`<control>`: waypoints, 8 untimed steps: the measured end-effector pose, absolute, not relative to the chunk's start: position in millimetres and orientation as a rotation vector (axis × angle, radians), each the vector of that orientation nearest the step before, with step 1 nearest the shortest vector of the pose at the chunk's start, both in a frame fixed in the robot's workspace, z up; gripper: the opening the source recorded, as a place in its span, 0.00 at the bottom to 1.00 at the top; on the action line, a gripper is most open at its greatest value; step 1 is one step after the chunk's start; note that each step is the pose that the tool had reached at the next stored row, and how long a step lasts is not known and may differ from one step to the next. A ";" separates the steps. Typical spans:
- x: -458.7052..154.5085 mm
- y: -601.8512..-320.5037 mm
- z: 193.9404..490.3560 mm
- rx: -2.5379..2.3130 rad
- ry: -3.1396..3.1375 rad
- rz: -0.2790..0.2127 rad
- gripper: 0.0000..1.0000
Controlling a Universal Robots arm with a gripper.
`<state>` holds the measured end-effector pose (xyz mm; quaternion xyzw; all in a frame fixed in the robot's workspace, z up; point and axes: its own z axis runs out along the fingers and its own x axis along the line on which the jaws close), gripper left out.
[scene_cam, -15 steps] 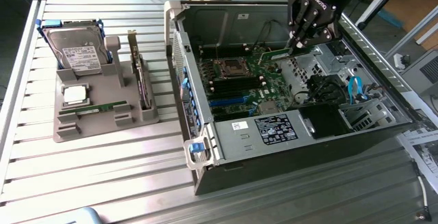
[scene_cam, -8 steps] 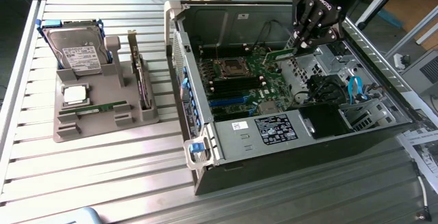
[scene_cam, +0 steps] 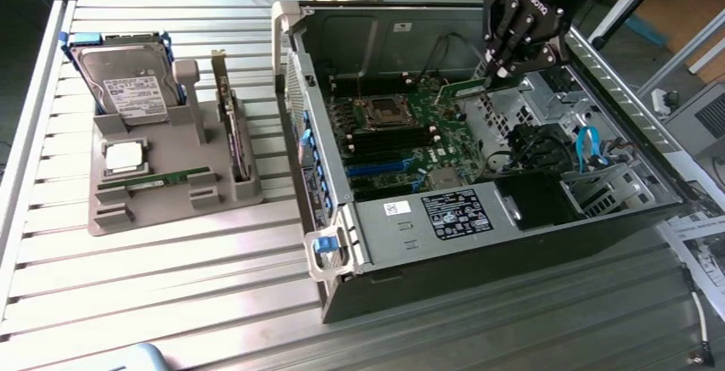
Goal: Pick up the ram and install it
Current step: 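Pick up the ram and move it above insertion slot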
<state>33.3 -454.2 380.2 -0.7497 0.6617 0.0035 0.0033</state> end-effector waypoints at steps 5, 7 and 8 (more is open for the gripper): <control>33.8 -447.4 380.0 -2.350 2.075 0.011 0.14; 34.0 -444.9 380.0 -2.350 2.075 0.011 0.14; 34.1 -444.0 380.0 -2.351 2.075 0.011 0.14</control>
